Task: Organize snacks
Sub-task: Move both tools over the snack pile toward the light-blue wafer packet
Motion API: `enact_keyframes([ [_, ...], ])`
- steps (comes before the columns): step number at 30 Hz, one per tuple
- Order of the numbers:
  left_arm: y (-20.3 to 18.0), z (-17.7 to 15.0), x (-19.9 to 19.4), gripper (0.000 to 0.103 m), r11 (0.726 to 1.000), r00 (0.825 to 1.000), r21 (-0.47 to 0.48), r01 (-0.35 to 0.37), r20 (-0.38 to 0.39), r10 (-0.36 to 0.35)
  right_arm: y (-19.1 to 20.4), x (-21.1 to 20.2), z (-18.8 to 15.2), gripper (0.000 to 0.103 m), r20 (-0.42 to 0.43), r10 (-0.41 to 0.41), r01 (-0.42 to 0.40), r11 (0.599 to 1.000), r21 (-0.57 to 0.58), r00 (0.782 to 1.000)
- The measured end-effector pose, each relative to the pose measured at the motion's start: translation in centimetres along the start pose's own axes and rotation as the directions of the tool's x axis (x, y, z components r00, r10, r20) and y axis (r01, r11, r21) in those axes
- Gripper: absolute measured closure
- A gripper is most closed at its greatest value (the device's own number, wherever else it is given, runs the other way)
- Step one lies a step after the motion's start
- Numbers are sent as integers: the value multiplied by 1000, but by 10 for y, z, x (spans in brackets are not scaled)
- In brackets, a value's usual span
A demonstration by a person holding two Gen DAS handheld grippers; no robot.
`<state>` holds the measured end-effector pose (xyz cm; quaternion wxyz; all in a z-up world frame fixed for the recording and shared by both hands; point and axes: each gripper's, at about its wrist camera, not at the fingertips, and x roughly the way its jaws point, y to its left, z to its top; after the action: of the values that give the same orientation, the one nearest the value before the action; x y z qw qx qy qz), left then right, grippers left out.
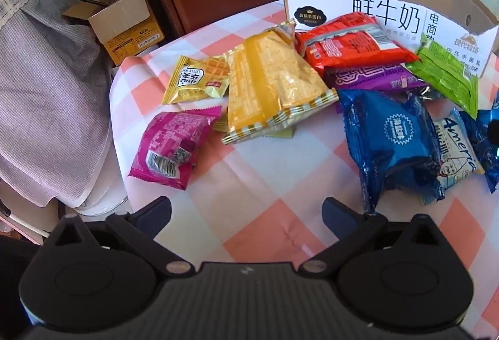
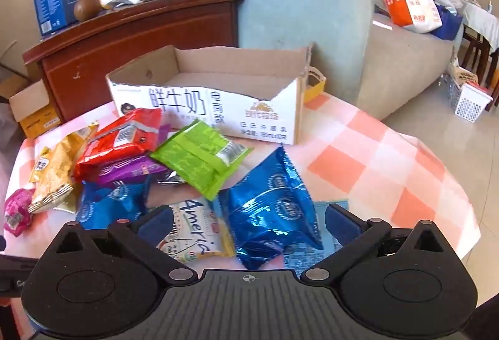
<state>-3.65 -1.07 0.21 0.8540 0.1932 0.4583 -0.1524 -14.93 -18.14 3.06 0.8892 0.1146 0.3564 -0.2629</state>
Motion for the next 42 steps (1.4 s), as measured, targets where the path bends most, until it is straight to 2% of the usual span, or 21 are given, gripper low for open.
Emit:
enact_keyframes([
  [6,-13,-2,-2,1,1000,1000,20,7,-9,-7,-32,29,2,0,-93,-42,53,991,122,995],
  [9,-17,-2,-3,1,1000,1000,27,9,-12,-9,-35,37,0,0,-127,3,18,987,161,992],
  [11,-17,-1,-4,1,999,1000,33,6,-10,-5,-29,43,-1,0,-168,15,10,990,144,986],
  [14,-17,0,-6,1,1000,1000,31,0,-4,1,-16,44,-4,0,-162,6,7,997,82,987],
  [19,-15,-2,-8,1,999,1000,31,-21,-1,21,-1,41,-4,0,-171,84,-76,996,54,982],
  [24,-12,-2,-10,1,999,1000,22,-26,-3,26,14,33,-2,0,-177,211,-209,977,33,961],
  [29,-11,1,-15,1,1000,1000,17,-22,-3,22,27,20,6,0,-139,167,-175,984,-44,976],
  [35,-14,10,-26,1,999,999,27,-37,19,36,31,6,13,0,-105,153,-161,984,-73,983],
  [42,-15,15,-28,1,999,1000,45,-29,7,28,26,2,15,0,-139,126,-138,987,-83,982],
])
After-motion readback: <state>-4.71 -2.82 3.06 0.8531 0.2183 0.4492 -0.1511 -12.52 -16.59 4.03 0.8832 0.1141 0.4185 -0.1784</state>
